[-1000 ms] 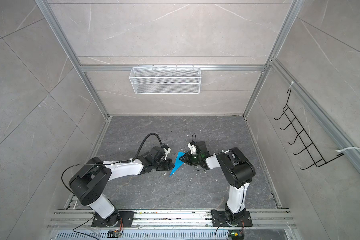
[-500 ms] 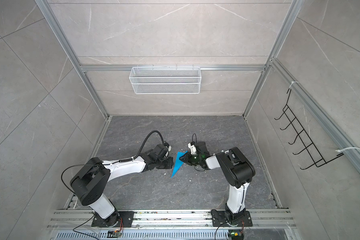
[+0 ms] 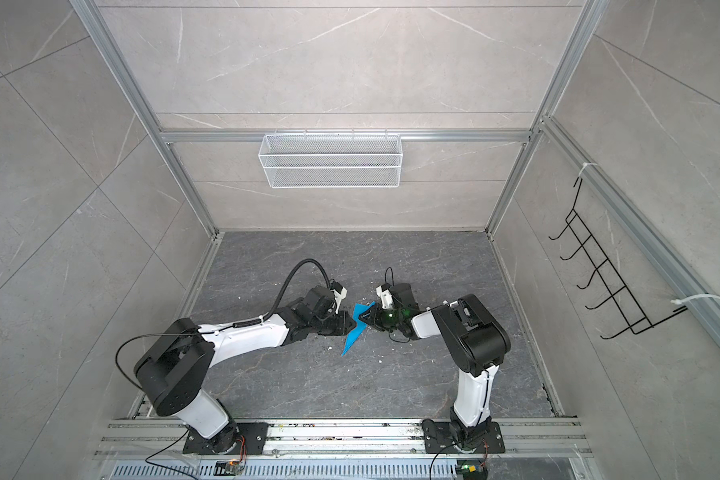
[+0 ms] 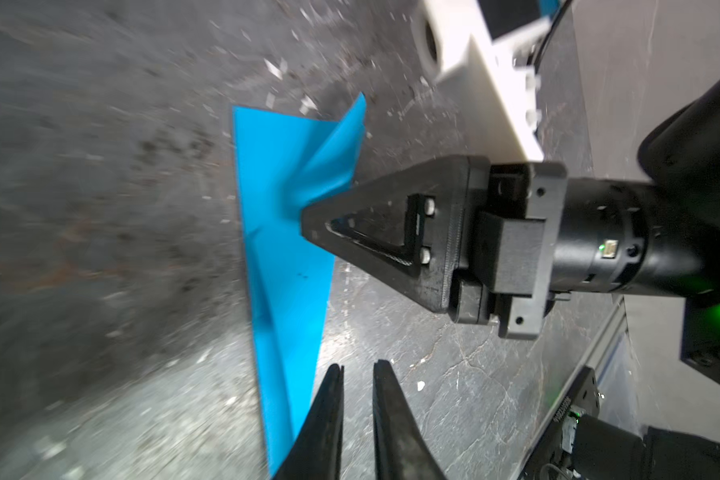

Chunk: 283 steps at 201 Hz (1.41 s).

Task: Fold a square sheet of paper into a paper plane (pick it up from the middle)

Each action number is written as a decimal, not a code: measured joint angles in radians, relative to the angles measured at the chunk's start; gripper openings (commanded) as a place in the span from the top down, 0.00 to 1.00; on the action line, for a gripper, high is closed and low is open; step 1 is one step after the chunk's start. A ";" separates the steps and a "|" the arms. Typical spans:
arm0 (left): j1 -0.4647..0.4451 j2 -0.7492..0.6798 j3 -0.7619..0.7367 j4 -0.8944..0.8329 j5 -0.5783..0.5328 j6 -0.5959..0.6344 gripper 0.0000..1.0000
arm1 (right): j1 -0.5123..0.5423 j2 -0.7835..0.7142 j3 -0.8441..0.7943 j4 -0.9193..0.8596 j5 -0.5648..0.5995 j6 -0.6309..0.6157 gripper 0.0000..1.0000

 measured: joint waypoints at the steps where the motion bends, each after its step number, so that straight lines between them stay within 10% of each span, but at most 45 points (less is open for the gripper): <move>1: 0.000 0.002 0.000 0.001 0.001 0.000 0.86 | 0.000 0.000 0.000 0.000 0.000 0.000 0.76; 283: -0.016 0.121 -0.007 -0.017 -0.063 -0.068 0.97 | 0.000 0.002 -0.013 0.027 0.001 0.019 0.75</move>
